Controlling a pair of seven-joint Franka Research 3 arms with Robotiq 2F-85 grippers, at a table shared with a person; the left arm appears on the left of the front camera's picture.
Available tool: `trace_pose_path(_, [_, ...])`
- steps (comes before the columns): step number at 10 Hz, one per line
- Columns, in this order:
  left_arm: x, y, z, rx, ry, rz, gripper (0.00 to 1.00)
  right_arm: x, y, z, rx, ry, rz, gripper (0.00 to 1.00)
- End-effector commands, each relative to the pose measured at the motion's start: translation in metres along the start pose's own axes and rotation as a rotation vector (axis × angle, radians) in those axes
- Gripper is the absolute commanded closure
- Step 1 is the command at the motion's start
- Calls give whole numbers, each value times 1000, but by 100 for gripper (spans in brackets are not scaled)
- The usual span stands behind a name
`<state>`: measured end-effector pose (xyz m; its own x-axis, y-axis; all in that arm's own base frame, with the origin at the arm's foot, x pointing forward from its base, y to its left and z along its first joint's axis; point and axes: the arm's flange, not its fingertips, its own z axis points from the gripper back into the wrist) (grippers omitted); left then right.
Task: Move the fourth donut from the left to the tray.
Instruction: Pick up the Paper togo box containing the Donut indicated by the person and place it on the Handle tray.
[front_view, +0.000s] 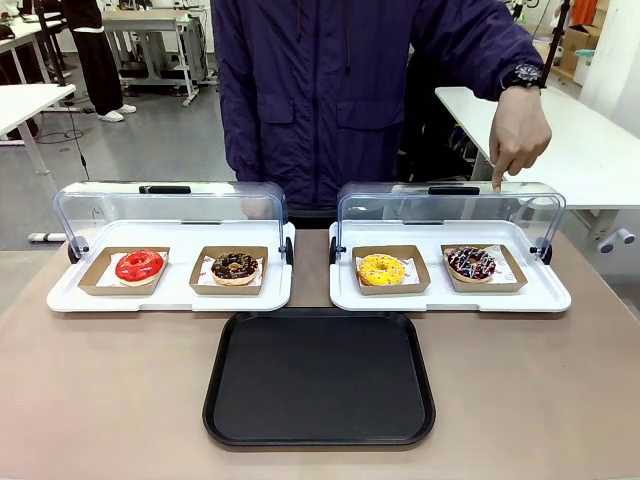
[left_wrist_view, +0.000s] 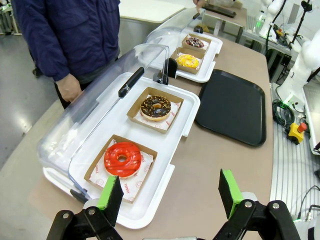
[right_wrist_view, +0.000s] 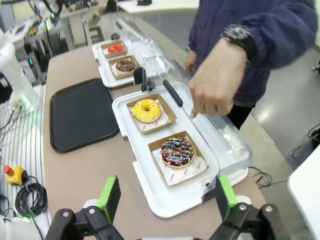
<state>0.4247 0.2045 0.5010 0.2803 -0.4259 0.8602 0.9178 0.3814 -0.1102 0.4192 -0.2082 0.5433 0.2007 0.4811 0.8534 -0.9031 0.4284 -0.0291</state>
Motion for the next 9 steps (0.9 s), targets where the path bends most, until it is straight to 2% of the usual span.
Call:
trace_pose_path(1, [1, -1, 0, -5, 9, 1, 0, 31, 17, -36, -5, 152, 85, 0])
trace_pose_path(4, [1, -1, 0, -5, 9, 1, 0, 58, 44, -109, 40, 404, 185, 0])
trace_pose_path(6, [1, -1, 0, -5, 9, 1, 0, 49, 59, -161, 34, 549, 219, 0])
trace_pose_path(9, [1, -1, 0, -5, 9, 1, 0, 28, 64, -208, 31, 639, 252, 0])
